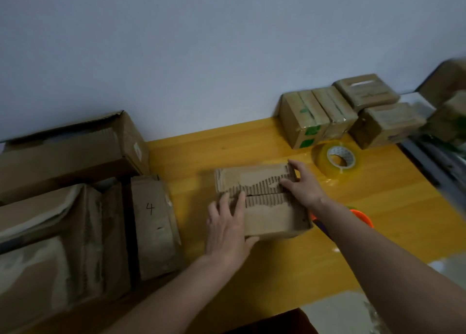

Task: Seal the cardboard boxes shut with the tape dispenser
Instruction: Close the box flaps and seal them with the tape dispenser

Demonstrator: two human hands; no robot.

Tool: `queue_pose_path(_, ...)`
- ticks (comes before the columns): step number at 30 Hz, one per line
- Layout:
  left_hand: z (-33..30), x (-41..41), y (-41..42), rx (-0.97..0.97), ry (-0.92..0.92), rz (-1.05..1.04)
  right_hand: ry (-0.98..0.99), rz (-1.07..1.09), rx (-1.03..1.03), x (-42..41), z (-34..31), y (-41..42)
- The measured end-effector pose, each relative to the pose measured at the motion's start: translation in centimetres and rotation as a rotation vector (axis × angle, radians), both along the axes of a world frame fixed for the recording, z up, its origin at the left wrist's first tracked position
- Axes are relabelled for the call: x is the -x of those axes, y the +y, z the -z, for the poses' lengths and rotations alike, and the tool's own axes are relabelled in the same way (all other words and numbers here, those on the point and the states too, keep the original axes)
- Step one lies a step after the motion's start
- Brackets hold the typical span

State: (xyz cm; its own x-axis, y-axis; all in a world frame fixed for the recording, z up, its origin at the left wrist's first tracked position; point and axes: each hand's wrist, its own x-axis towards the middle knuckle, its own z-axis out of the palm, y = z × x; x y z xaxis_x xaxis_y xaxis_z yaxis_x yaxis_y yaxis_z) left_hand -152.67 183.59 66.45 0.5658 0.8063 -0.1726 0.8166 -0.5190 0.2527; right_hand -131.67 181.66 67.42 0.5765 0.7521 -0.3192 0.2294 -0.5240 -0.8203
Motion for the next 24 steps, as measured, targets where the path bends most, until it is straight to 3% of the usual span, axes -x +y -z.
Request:
queue_pose_path(5,0.4,-0.3,0.0,-0.086,0.093,0.053,-0.019,-0.079,0.006,-0.6,-0.3,-2.0)
queue_pose_path(11,1.5,-0.7,0.9,0.025,0.106,0.190,-0.008,-0.031,-0.028,1.1,0.4,-4.7)
queue_pose_path(21,1.3,-2.1,-0.1,-0.208,0.304,0.274,-0.062,0.082,-0.059,1.9,1.0,-5.4)
queue_pose_path(24,1.5,-2.5,0.1,-0.228,0.253,0.333,-0.007,0.060,-0.077,1.6,1.0,-6.1)
